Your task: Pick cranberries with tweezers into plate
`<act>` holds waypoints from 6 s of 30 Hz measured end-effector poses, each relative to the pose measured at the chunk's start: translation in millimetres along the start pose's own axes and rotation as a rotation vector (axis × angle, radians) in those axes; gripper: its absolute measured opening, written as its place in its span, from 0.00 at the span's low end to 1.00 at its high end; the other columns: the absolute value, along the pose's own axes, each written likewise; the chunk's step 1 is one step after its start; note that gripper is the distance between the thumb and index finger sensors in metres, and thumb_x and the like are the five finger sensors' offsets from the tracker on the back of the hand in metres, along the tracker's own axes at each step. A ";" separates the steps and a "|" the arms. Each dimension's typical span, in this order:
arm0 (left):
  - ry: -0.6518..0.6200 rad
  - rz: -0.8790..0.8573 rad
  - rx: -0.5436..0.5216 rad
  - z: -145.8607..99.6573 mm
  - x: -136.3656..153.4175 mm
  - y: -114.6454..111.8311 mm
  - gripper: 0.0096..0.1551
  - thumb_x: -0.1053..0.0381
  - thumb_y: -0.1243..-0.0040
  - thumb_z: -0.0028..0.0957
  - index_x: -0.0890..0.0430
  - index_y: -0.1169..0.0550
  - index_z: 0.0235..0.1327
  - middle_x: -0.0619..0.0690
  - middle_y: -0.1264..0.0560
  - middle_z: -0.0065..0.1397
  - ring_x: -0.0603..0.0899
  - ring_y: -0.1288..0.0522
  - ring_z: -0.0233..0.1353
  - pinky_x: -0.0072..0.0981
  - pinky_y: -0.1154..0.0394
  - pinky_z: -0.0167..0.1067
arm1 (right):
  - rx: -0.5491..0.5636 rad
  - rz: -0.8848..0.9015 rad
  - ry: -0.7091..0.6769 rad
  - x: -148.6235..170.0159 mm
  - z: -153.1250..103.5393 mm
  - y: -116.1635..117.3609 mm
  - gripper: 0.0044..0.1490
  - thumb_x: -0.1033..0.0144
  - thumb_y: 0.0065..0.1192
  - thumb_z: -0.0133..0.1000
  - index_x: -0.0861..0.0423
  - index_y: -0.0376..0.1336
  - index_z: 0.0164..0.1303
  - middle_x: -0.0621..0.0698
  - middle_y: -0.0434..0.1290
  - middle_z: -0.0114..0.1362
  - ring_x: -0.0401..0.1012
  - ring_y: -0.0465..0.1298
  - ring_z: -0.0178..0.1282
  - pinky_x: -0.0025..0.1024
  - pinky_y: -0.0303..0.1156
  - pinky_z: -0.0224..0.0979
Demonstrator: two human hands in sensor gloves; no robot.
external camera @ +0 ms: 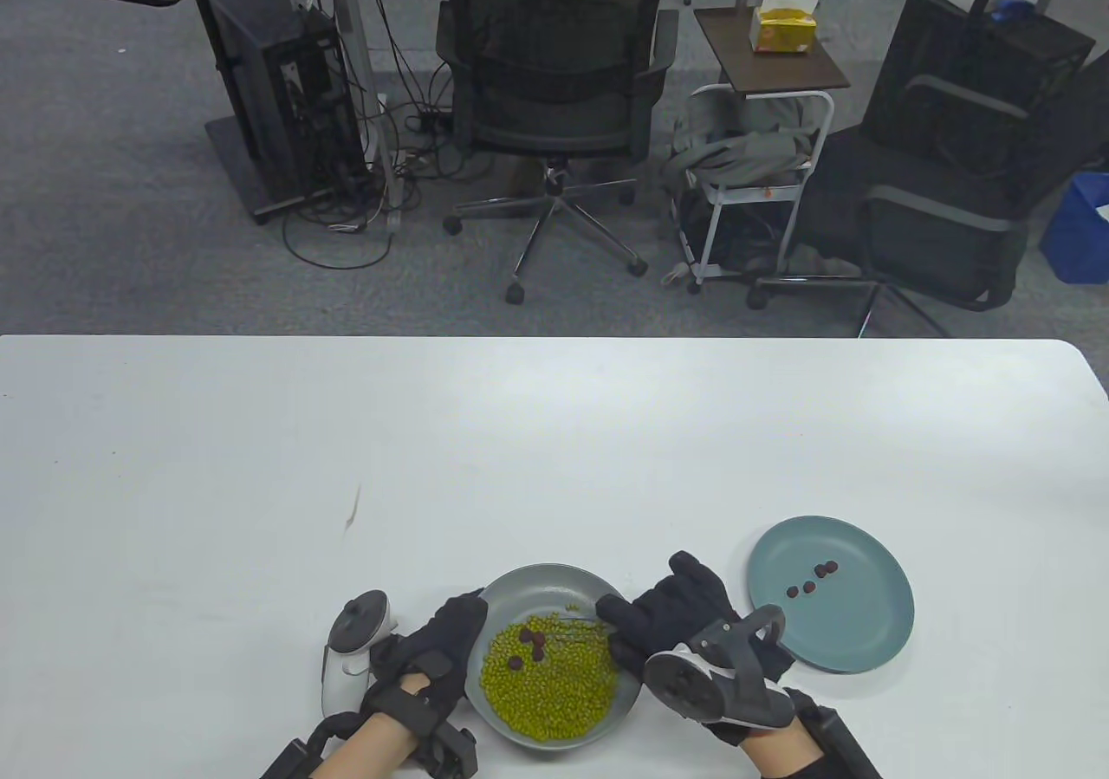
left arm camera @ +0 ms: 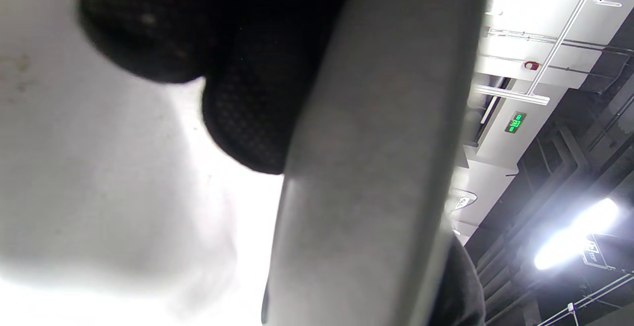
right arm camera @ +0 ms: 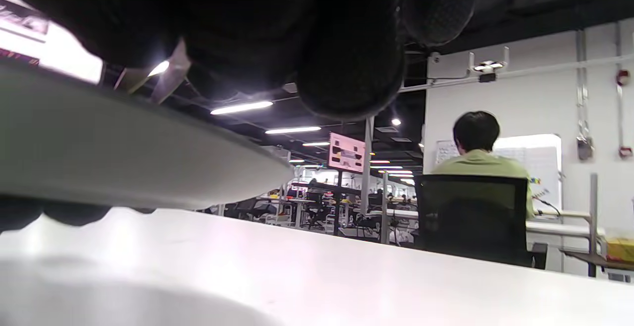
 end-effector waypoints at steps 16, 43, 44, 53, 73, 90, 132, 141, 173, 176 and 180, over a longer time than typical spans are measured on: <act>0.003 0.011 0.017 0.3 1.5 -3.6 0.34 0.37 0.54 0.57 0.54 0.40 0.71 0.51 0.23 0.59 0.56 0.10 0.37 0.44 0.15 0.33 | -0.013 -0.044 -0.043 -13.3 -0.4 3.2 0.30 0.40 0.63 0.41 0.37 0.70 0.53 0.33 0.77 0.41 0.37 0.77 0.53 0.47 0.56 0.80; -0.008 0.017 -0.006 -0.4 -1.5 1.3 0.34 0.37 0.54 0.57 0.54 0.40 0.71 0.51 0.23 0.59 0.56 0.10 0.37 0.44 0.15 0.33 | -0.008 -0.029 0.567 159.3 -38.6 -55.6 0.28 0.43 0.65 0.41 0.41 0.74 0.50 0.34 0.79 0.39 0.37 0.79 0.49 0.48 0.59 0.79; -0.008 0.017 -0.006 -0.4 -1.6 1.5 0.34 0.37 0.54 0.57 0.54 0.40 0.71 0.51 0.23 0.59 0.55 0.09 0.37 0.44 0.15 0.34 | -0.046 -0.031 0.609 173.4 -44.9 -53.3 0.28 0.43 0.65 0.42 0.41 0.74 0.50 0.34 0.79 0.39 0.36 0.79 0.49 0.49 0.59 0.79; -0.007 0.027 -0.009 -0.9 -2.1 3.0 0.35 0.37 0.54 0.57 0.54 0.40 0.71 0.51 0.23 0.59 0.56 0.10 0.37 0.44 0.15 0.33 | -0.353 0.030 0.805 239.5 -74.3 18.1 0.28 0.43 0.67 0.41 0.43 0.75 0.48 0.34 0.79 0.37 0.37 0.80 0.47 0.49 0.61 0.77; -0.004 0.021 0.001 -1.1 -1.8 1.9 0.34 0.37 0.54 0.57 0.54 0.40 0.71 0.51 0.23 0.59 0.56 0.10 0.37 0.44 0.15 0.33 | -0.191 0.022 0.864 235.3 -71.3 -3.8 0.29 0.42 0.66 0.41 0.44 0.74 0.49 0.33 0.80 0.38 0.37 0.81 0.48 0.48 0.62 0.76; -0.004 -0.015 0.023 -1.4 -1.6 -3.3 0.34 0.37 0.54 0.57 0.54 0.40 0.71 0.51 0.23 0.59 0.55 0.10 0.37 0.44 0.15 0.33 | -0.065 0.080 0.402 113.9 -15.1 5.7 0.30 0.43 0.56 0.44 0.41 0.67 0.56 0.33 0.75 0.42 0.36 0.77 0.49 0.47 0.60 0.75; -0.032 0.052 -0.002 -4.9 -10.0 -0.7 0.34 0.37 0.54 0.57 0.54 0.40 0.71 0.51 0.23 0.58 0.56 0.10 0.37 0.44 0.15 0.33 | -0.037 0.144 0.062 -4.0 -2.9 0.7 0.27 0.41 0.66 0.40 0.43 0.76 0.44 0.34 0.78 0.34 0.37 0.79 0.45 0.47 0.62 0.73; -0.027 0.050 -0.004 -5.0 -9.2 -0.8 0.34 0.37 0.54 0.57 0.54 0.40 0.71 0.51 0.23 0.58 0.56 0.10 0.37 0.44 0.15 0.33 | -0.001 0.139 0.073 1.9 -4.3 -9.0 0.27 0.42 0.66 0.40 0.44 0.76 0.44 0.34 0.78 0.34 0.36 0.79 0.45 0.47 0.62 0.73; -0.017 0.041 -0.006 -5.3 -8.3 -0.8 0.34 0.37 0.54 0.57 0.54 0.40 0.71 0.51 0.23 0.58 0.55 0.10 0.37 0.44 0.15 0.33 | -0.416 -0.058 0.978 255.5 -91.8 29.2 0.27 0.42 0.68 0.40 0.45 0.78 0.43 0.34 0.80 0.33 0.37 0.81 0.43 0.48 0.65 0.71; -0.015 0.038 -0.004 -5.3 -8.0 -1.2 0.34 0.37 0.54 0.57 0.54 0.40 0.70 0.51 0.23 0.58 0.55 0.10 0.37 0.44 0.15 0.33 | -0.432 -0.050 1.012 258.6 -95.3 31.5 0.29 0.40 0.65 0.40 0.44 0.76 0.45 0.34 0.80 0.34 0.37 0.81 0.45 0.48 0.65 0.71; -0.016 0.027 -0.003 -5.6 -8.1 -1.4 0.34 0.37 0.54 0.57 0.54 0.40 0.71 0.51 0.23 0.58 0.56 0.10 0.37 0.44 0.15 0.33 | -0.231 -0.009 1.009 255.1 -89.3 10.3 0.29 0.41 0.65 0.41 0.43 0.74 0.48 0.33 0.79 0.37 0.37 0.80 0.47 0.48 0.63 0.73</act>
Point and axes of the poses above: the tracker on the back of each hand, its own x axis roughly to the little-finger side, its own z axis roughly from the wrist to the fingertips, y = z × x, the point moved 5 cm from there along z, roughly from the wrist to the fingertips
